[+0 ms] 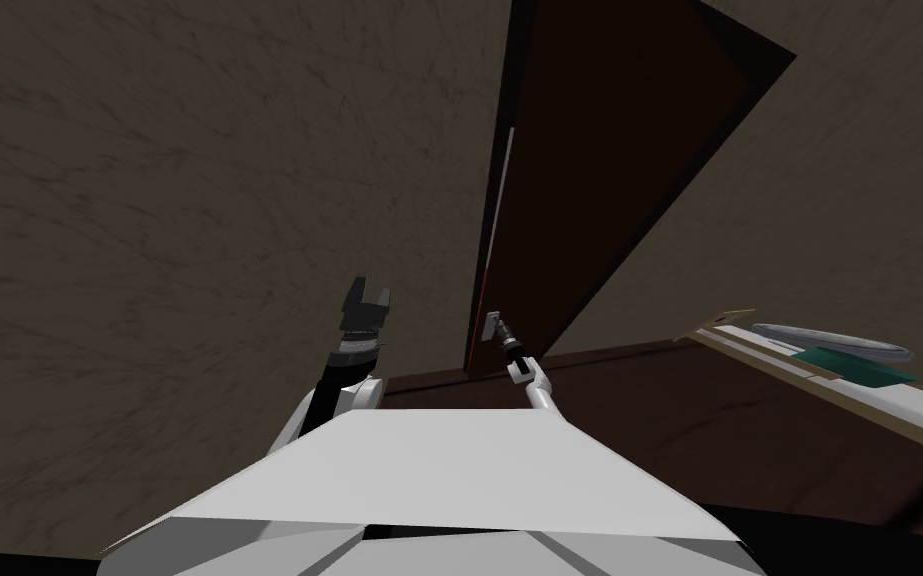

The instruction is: Pull the door open

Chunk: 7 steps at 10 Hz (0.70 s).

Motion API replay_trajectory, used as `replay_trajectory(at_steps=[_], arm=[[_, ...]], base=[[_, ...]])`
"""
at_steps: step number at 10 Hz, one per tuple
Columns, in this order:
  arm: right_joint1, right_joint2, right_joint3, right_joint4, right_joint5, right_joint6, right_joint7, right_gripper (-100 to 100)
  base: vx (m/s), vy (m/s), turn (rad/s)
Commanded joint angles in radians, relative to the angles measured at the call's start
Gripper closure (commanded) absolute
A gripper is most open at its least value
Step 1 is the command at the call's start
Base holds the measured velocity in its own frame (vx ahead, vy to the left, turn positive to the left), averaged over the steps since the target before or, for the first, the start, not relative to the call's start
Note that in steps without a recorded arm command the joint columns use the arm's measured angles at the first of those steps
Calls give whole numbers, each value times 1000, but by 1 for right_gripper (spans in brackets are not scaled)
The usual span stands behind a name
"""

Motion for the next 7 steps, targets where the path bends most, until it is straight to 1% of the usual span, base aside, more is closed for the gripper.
replay_trajectory(at_steps=[1, 2, 3, 4, 5, 7], arm=[[-9, 15, 20, 15, -37, -9, -42, 100], [-14, 18, 31, 19, -71, -6, -65, 100], [-14, 18, 31, 19, -71, -6, -77, 100], [-20, 21, 43, 23, -106, -3, -109, 100], [-20, 21, 43, 23, -106, -3, -112, 100], [-30, 27, 66, 32, -175, 4, -176, 100]], base=[[-53, -58, 34], [-84, -61, 89], [-63, -45, 18], [-49, -51, 23], [-39, -40, 37], [-60, -52, 65]])
